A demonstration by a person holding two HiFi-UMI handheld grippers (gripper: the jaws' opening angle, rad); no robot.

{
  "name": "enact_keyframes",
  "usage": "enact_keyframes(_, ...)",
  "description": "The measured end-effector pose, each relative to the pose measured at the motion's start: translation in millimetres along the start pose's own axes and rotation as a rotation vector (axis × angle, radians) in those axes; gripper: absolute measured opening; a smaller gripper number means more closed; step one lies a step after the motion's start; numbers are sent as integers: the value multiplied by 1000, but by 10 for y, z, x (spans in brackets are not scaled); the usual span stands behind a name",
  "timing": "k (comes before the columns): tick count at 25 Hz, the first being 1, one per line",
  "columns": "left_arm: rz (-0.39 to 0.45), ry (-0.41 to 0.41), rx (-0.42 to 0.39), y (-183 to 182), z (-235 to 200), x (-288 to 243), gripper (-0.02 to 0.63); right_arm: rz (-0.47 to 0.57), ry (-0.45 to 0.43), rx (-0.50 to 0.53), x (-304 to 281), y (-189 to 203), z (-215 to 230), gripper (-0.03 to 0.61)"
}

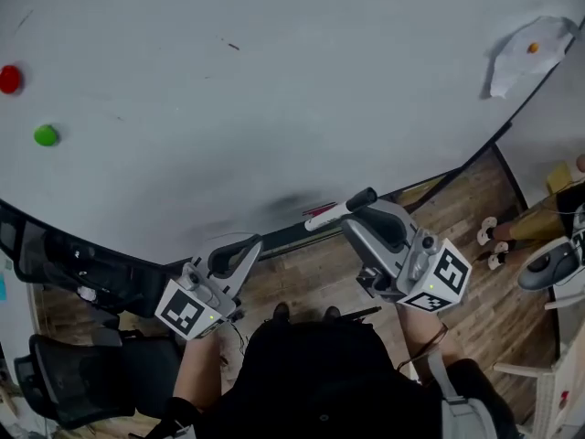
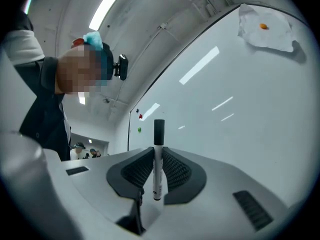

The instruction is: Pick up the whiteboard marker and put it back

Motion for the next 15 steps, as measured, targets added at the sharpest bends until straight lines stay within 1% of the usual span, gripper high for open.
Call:
enact_keyframes(2,44,-1,16,-110,-11,10,12,-1,12,-3,76,-12,-10,67)
enact_keyframes(4,60,-3,19,-151,-30,16,12,-13,30,14,135,-5,-19,69)
enact_keyframes(10,39,10,28,-110,33,-10,12,-53,74,81,281,17,-55,67)
enact_keyframes(15,36,19,39,-87,62,-44,12,-55,96,76,344,18,-39,67)
Point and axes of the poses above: the fingertips, and each gripper's own axes: x backward along the fingers, z to its right, y out of its underside, the point moved 4 cm from there along x, backward along the fingers, and after that the axes turned 12 degrees about -x, right-handed, at the moved point
